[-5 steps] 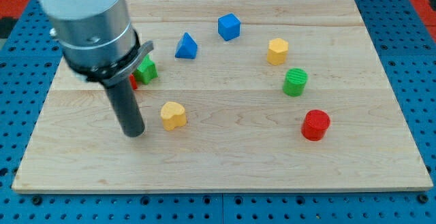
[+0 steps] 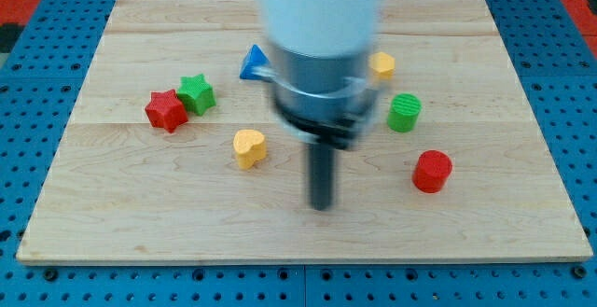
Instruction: Move the red circle towards the green circle
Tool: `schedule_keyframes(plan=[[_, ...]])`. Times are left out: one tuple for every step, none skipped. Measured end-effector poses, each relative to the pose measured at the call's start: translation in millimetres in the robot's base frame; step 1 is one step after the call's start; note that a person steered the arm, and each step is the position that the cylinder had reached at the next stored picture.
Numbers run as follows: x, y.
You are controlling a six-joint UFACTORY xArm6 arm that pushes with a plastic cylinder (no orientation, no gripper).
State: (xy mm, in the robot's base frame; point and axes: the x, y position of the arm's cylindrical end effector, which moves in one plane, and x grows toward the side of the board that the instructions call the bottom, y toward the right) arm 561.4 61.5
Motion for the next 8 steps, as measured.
schedule_keyframes(plan=[[0.7,113.8],[-4.9,107.2],[-15.1,105.0],[-30.3,104.2],[-5.3,94.7],[-18.0,85.9],[-36.7,80.3],[-38.2,80.3]])
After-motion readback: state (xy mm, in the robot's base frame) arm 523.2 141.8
